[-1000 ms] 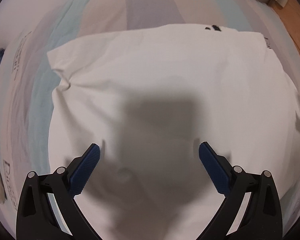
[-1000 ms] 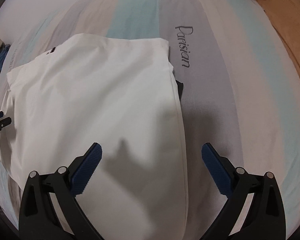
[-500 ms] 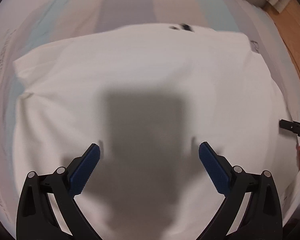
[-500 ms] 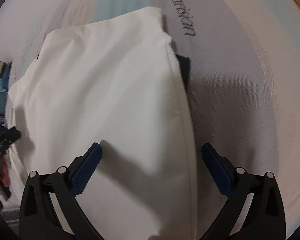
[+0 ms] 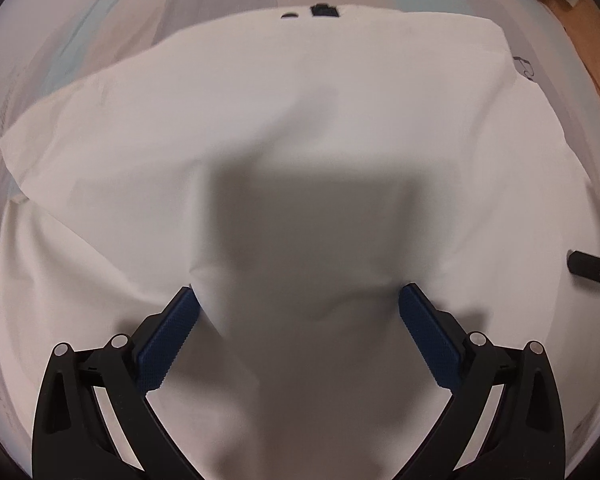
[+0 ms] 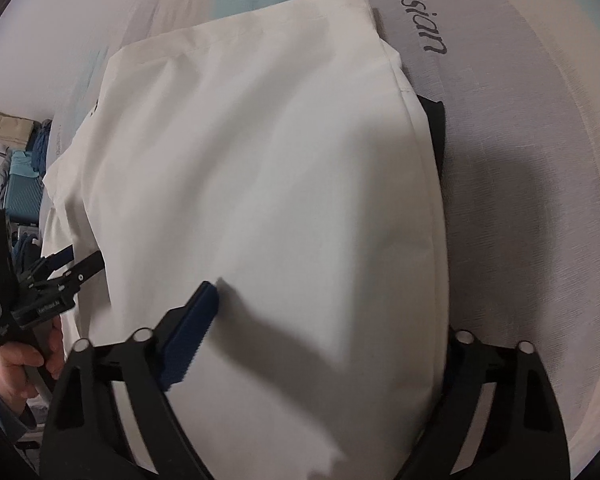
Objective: Fold large clothes
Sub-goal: 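Close the right tool on the edge of the folded white jacket, then lift the gripped jacket edge with the right tool and fold it over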
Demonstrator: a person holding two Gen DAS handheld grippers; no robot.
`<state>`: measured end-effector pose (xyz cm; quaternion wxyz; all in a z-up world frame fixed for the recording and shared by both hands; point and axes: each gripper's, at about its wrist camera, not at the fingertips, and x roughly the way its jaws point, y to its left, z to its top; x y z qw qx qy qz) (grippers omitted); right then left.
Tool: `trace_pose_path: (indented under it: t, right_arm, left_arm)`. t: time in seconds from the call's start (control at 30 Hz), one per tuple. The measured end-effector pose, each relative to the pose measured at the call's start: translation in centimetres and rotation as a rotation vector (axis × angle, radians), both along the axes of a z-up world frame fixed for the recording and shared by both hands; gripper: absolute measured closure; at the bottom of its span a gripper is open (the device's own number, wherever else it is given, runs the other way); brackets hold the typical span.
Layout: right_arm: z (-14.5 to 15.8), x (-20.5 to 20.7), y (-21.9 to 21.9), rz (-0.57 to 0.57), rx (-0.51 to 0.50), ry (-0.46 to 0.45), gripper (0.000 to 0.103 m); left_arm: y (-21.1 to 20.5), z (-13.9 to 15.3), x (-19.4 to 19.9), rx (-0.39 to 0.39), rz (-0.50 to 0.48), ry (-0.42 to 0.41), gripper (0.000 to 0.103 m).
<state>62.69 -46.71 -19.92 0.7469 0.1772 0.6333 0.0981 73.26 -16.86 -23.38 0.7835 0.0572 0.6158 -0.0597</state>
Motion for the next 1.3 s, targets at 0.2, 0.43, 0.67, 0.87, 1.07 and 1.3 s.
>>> trace_pose_path:
  t: [0.2, 0.43, 0.67, 0.87, 1.07, 1.3]
  right_arm:
    - [1.5, 0.4, -0.5, 0.03, 0.026, -0.015, 0.061]
    - [2.3, 0.3, -0.8, 0.037, 0.068, -0.029, 0.067]
    - [3.2, 0.0, -0.2, 0.042, 0.091, -0.063, 0.066]
    - [4.2, -0.4, 0.4, 0.022, 0.132, -0.119, 0.065]
    - [3.8, -0.5, 1.0, 0.055, 0.086, -0.082, 0.065]
    - [0.8, 0.1, 0.6, 0.033, -0.008, -0.002, 0.058]
  left_arm:
    - [0.4, -0.5, 0.7, -0.006, -0.001, 0.015, 0.005]
    - [0.6, -0.8, 1.3, -0.003, -0.007, 0.019, 0.005]
    - [0.5, -0.6, 0.9, -0.002, -0.009, 0.016, 0.005]
    - [0.7, -0.6, 0.3, -0.002, -0.012, 0.012, 0.005]
    - [1.0, -0.3, -0.3, -0.002, -0.013, 0.018, 0.005]
    - [0.1, 0.1, -0.6, -0.005, -0.011, 0.017, 0.005]
